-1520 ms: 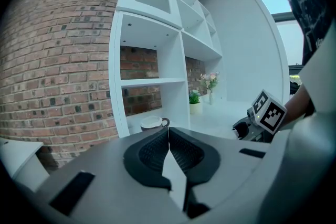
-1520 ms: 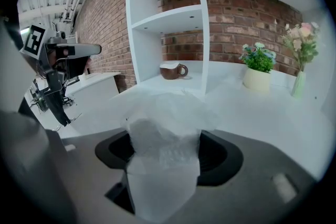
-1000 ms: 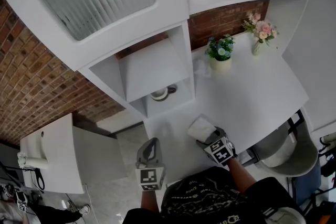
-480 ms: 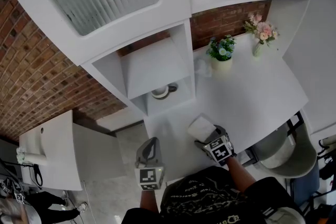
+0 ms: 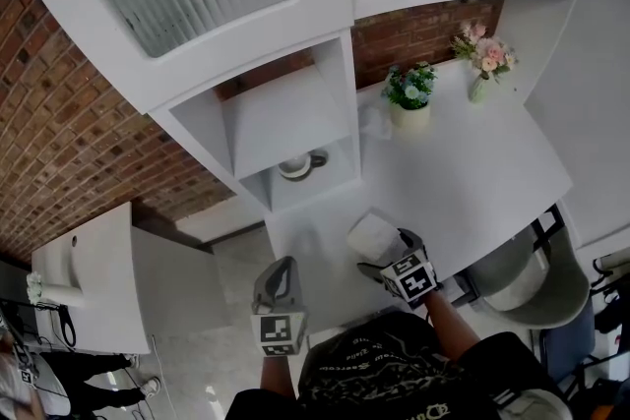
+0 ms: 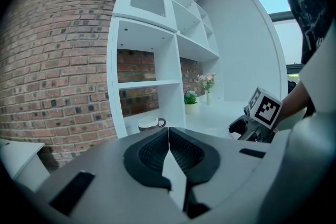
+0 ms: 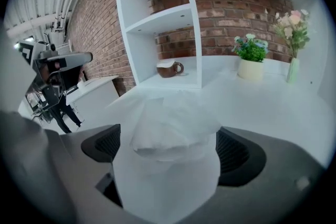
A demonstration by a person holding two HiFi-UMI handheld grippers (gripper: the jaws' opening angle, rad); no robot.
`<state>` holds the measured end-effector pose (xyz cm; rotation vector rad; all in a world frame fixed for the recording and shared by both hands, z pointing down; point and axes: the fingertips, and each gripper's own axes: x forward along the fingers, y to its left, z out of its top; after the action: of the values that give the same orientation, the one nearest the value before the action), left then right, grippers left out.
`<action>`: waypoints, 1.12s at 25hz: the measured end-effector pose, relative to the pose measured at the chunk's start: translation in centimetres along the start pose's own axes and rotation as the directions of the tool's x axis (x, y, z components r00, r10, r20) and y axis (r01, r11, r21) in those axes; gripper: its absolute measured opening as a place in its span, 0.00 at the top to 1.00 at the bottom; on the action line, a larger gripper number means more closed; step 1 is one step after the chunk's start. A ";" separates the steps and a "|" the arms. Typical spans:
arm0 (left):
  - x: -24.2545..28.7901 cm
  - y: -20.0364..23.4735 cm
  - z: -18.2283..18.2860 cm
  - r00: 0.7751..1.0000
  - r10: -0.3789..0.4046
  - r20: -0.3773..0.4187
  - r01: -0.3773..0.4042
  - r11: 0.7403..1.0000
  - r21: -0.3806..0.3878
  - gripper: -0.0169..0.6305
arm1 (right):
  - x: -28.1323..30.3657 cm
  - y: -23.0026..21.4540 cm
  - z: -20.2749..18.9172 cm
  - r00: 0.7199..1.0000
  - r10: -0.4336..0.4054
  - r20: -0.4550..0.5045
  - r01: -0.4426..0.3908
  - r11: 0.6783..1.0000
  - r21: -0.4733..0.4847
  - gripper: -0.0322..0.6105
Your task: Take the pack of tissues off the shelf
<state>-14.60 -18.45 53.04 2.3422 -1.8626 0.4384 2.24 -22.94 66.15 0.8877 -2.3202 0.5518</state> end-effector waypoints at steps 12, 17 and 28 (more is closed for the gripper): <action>-0.7 -1.7 -0.2 0.999 -0.036 0.012 0.036 0.999 0.007 0.96 | -5.0 -1.2 4.5 0.980 -0.127 0.153 0.137 0.989 -0.059 0.08; -1.2 -1.7 0.1 0.999 -0.038 0.021 0.038 0.999 0.018 0.96 | -6.9 -0.2 6.2 0.976 -0.100 0.191 0.126 0.984 -0.129 0.08; -2.4 -2.3 3.3 0.991 -0.070 0.117 0.062 0.995 0.072 0.96 | -10.6 1.5 9.9 0.936 -0.110 0.335 0.191 0.957 -0.219 0.09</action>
<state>-12.34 -16.59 49.43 2.5192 -1.8404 0.3671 3.87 -22.52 51.69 1.0859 -2.5054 0.0465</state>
